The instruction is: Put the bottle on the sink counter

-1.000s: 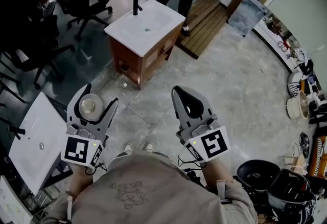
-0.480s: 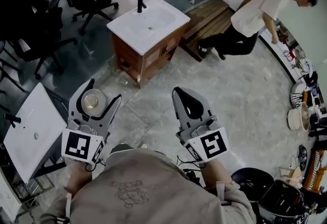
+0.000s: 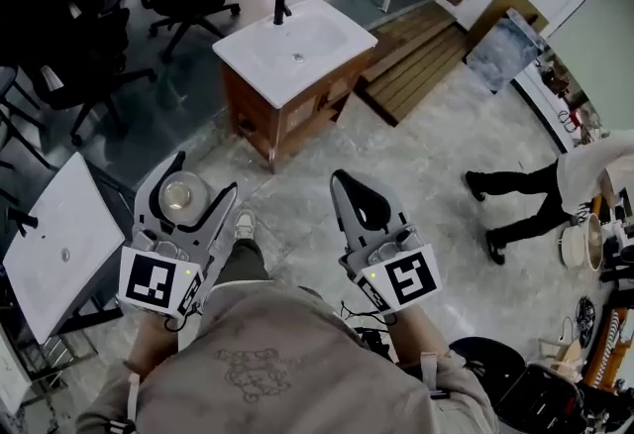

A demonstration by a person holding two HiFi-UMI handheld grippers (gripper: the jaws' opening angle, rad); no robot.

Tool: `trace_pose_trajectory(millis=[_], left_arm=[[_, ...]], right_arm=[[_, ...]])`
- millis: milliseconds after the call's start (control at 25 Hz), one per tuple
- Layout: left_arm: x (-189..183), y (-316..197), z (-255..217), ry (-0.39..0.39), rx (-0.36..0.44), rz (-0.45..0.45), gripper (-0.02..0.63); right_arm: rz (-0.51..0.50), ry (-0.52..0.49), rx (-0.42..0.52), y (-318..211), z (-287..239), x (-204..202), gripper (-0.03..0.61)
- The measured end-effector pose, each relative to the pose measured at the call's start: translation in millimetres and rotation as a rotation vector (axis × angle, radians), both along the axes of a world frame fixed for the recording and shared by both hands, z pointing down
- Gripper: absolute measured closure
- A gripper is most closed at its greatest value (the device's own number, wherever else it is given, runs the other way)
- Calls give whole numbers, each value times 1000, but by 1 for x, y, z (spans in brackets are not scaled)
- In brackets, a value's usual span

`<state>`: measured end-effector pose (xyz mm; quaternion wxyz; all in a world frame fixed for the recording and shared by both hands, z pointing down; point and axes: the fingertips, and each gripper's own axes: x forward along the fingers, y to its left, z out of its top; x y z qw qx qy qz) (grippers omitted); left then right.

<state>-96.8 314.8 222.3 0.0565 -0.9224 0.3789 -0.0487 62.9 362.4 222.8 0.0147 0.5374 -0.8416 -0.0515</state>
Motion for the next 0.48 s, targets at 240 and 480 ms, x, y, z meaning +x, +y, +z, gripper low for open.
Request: trace_pose_trajectory(millis=[240,480], left_arm=[[6,-24,13,-9,10,-4,270],[12,-57,28,-13,-1,-1,270]], right_arm=[[-9,-1,2,-20,13,1,549],[-13,14,-22,-54,29,2,549]])
